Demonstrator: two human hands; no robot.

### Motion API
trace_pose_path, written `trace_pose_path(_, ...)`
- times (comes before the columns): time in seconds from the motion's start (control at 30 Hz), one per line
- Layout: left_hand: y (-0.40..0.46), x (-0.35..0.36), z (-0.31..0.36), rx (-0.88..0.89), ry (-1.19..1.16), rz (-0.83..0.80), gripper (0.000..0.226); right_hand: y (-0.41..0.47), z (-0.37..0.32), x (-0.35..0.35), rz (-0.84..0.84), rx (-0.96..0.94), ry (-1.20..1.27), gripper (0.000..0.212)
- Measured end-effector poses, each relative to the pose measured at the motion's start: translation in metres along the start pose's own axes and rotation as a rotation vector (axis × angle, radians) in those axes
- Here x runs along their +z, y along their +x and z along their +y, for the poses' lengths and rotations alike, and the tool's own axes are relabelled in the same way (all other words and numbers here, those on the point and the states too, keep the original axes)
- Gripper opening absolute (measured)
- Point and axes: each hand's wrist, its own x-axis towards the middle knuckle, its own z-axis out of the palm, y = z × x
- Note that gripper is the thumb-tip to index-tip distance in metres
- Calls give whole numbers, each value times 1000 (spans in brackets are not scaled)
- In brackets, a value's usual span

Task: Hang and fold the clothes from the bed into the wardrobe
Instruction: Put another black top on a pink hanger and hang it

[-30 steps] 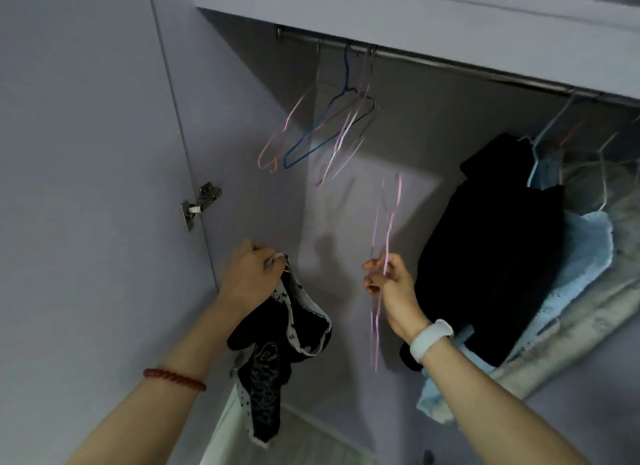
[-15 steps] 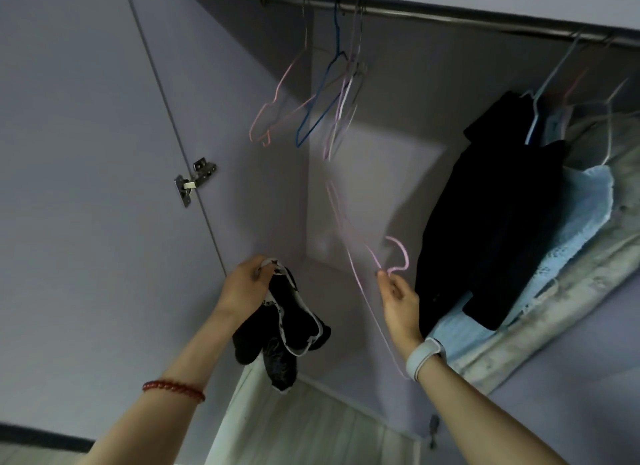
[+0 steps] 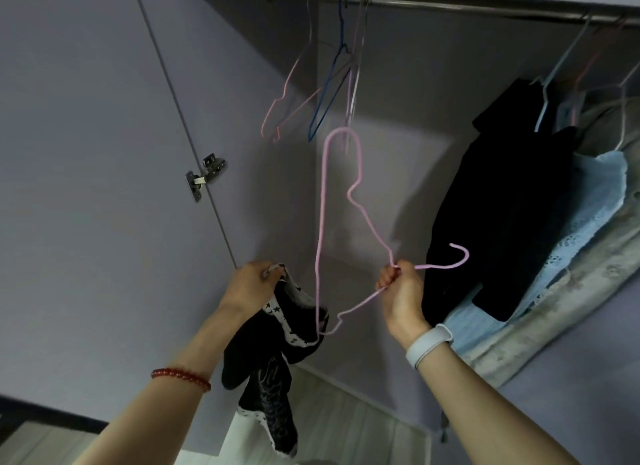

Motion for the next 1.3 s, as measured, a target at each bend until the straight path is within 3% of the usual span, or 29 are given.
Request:
trace_pose_path(0.1, -4, -4, -1, 29, 48, -19, 20, -2, -5, 16, -81, 69, 54, 35)
trace_pose_path(0.2, -9, -10, 0, 57, 56, -38, 19, -6, -6, 30, -107, 24, 1, 34)
trace_pose_path(0.33, -23, -26, 11, 116, -97, -81, 19, -11, 0, 43, -133, -40, -81, 35)
trace_pose_path(0.47, -40, -51, 36, 187, -284, -26, 18, -15, 18, 42, -65, -72, -375, 36)
trace_pose_path(0.6, -53, -77, 33, 213, -263, 111, 35, -10, 38, 25, -24, -216, -640, 37)
trace_pose_path(0.7, -54, -82, 6, 83, 55, 253, 21, 2, 37, 18, -9, -389, -794, 25)
trace_pose_path(0.8, -61, -72, -16, -133, 279, 250, 22, 9, 29, 17, -43, -595, -1030, 30)
trace_pose_path(0.87, -65, -66, -21, -185, 281, 235, 26, 8, 23, 19, -69, -706, -1154, 30)
trace_pose_path(1.07, -54, -63, -24, -295, 19, 227, 24, 14, 11, 20, -43, -746, -1239, 32)
trace_pose_path(1.2, -53, -62, -15, -225, 83, 267, 24, 8, 13, 21, -65, -809, -1437, 43)
trace_pose_path(1.3, -48, -57, -9, -145, 151, 249, 24, 4, 18, 22, -177, -891, -1582, 36)
